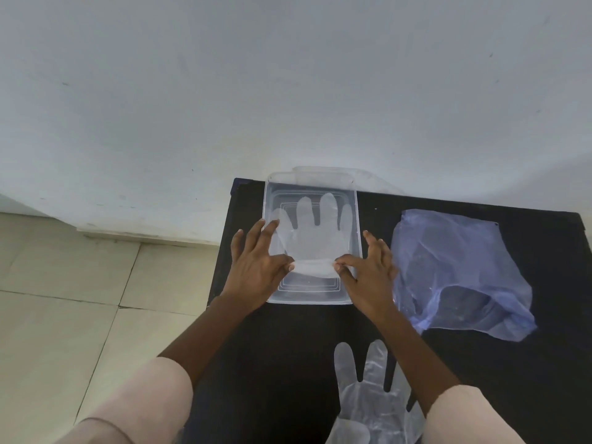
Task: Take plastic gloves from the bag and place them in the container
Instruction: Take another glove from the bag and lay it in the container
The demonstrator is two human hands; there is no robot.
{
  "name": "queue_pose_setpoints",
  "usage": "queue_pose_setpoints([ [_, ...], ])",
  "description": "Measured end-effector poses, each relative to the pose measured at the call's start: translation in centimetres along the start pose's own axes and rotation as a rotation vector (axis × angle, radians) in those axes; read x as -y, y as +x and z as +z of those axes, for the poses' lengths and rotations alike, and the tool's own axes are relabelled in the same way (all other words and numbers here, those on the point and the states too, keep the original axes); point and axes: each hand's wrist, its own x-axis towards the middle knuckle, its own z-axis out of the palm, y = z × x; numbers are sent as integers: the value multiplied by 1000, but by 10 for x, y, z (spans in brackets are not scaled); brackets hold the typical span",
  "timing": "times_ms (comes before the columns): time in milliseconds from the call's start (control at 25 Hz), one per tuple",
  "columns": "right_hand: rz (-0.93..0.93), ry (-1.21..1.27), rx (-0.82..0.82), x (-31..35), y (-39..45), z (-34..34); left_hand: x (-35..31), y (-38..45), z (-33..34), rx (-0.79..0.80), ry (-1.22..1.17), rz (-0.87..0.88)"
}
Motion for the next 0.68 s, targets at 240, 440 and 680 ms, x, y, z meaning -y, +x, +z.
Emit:
queue_pose_setpoints([
  [240, -77, -162, 291, -3, -2, -20, 6, -7, -6, 315, 40, 111],
  [440, -135, -280, 356, -8, 1, -24, 1, -5, -14, 387, 86, 102],
  [680, -110, -287, 366, -8, 4, -22, -1, -3, -16, 451, 121, 63],
])
